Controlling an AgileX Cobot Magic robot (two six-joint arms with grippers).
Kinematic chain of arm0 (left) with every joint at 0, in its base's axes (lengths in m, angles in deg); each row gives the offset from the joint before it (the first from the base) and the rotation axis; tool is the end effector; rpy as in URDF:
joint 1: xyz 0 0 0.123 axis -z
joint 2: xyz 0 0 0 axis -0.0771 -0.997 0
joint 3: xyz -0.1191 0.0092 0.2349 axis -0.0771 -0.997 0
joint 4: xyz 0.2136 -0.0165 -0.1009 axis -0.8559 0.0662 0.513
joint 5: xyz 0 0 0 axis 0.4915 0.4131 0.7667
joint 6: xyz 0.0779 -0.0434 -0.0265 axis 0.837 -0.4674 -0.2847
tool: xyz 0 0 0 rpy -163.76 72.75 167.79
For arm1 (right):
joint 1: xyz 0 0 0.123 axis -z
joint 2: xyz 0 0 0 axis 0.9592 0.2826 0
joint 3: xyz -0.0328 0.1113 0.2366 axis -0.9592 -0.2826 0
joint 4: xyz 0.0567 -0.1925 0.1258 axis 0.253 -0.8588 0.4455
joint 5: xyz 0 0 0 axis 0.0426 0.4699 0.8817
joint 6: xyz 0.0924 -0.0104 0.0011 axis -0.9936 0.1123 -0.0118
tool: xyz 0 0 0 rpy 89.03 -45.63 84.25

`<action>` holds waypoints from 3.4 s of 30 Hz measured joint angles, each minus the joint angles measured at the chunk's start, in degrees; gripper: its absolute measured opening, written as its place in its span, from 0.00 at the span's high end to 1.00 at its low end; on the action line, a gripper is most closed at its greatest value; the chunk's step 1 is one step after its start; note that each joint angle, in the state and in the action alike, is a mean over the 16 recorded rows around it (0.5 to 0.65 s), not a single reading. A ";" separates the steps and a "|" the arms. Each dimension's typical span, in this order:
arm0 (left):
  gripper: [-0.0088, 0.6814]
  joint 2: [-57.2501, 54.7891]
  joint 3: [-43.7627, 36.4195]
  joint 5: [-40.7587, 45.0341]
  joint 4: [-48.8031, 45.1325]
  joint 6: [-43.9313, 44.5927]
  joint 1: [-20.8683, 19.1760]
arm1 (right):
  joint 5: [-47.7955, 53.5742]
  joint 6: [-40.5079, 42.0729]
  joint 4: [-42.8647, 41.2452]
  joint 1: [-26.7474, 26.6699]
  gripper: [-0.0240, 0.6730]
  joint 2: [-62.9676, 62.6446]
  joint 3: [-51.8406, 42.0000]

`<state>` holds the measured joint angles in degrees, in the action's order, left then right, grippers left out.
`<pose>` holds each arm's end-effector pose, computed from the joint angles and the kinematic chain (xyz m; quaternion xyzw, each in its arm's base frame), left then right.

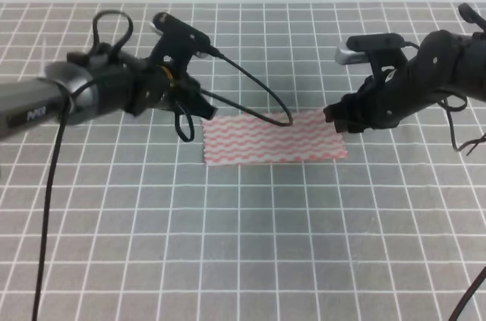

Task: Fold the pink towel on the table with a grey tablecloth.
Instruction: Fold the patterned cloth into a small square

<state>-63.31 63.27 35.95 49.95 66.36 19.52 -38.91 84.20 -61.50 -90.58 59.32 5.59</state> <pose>0.4051 -0.1760 0.1745 0.3422 0.8387 0.0076 0.4236 0.3927 0.1357 0.1797 -0.1173 0.9472 0.1322 0.2674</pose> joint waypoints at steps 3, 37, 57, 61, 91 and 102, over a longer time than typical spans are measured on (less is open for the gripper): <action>0.84 0.39 1.59 5.76 3.77 0.34 0.27 | 2.31 -0.03 0.94 0.25 0.60 0.00 0.16; 0.99 -4.36 4.93 19.97 33.39 24.63 1.21 | 7.54 0.63 6.07 2.23 0.59 2.84 2.14; 0.99 -4.34 4.96 19.89 33.41 24.65 1.20 | 7.26 3.14 9.12 2.24 0.62 5.89 3.48; 0.99 -4.34 4.96 19.89 33.42 24.66 1.20 | 7.39 3.16 9.10 2.24 0.67 6.07 3.83; 0.99 -4.36 4.93 19.79 33.43 25.15 1.21 | 18.92 6.04 8.44 2.18 0.95 6.43 14.43; 0.99 -4.42 4.82 19.77 33.44 25.51 1.24 | 20.55 4.25 3.66 2.18 0.72 6.91 14.60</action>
<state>-67.74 68.09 55.72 83.38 91.87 20.76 -18.36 88.46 -57.84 -88.40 66.23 20.19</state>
